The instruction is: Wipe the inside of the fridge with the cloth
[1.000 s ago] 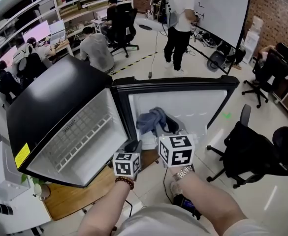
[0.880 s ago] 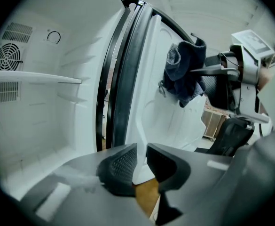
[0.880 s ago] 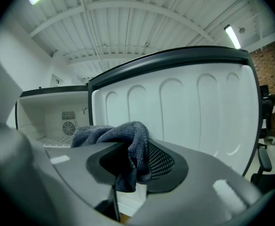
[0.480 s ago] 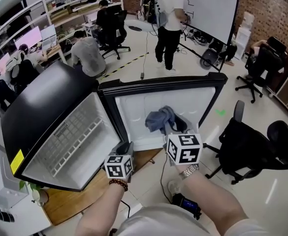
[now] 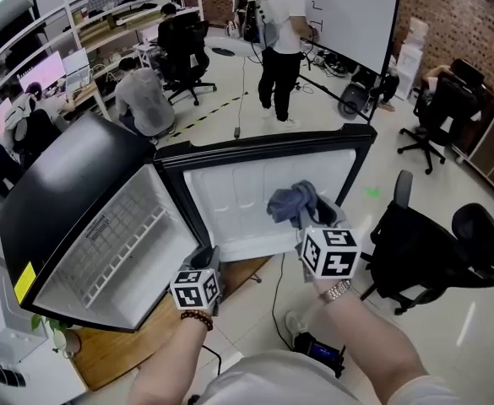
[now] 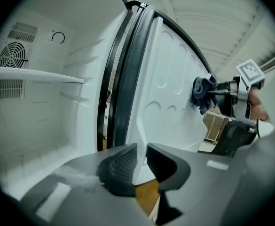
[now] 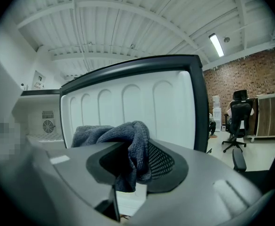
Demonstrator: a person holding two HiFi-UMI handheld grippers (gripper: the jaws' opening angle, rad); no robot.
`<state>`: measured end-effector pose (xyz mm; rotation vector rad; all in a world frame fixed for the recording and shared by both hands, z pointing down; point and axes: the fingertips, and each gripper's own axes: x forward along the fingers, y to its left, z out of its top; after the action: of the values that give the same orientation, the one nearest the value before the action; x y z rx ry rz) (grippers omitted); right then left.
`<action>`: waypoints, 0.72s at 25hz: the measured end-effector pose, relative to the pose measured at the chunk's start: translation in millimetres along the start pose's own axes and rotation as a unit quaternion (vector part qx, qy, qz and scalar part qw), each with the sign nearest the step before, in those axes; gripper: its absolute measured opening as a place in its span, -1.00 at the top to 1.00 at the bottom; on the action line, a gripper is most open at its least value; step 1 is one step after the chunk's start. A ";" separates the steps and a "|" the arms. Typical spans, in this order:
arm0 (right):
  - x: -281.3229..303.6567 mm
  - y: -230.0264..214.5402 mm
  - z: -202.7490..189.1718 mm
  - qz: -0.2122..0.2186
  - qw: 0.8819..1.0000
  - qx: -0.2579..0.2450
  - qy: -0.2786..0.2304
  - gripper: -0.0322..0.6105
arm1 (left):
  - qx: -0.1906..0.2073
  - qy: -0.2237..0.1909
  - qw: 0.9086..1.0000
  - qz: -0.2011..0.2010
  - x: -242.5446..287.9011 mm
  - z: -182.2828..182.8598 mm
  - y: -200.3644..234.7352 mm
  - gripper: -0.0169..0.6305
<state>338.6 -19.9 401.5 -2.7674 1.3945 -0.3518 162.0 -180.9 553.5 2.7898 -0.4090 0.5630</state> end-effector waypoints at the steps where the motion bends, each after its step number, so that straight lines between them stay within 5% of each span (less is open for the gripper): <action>1: -1.4 -6.3 -0.5 -0.005 1.000 0.001 0.001 0.53 | 0.000 0.000 1.000 0.000 -0.1 0.0 -0.1 0.74; 18: -20.3 -69.9 -1.1 -0.056 0.998 0.013 -0.002 0.53 | -0.004 -0.002 1.000 0.014 -0.8 0.0 0.5 0.75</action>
<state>382.0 38.2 407.2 -2.8304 1.2297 -0.3654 161.1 -181.2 553.3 2.7817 -0.4504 0.5620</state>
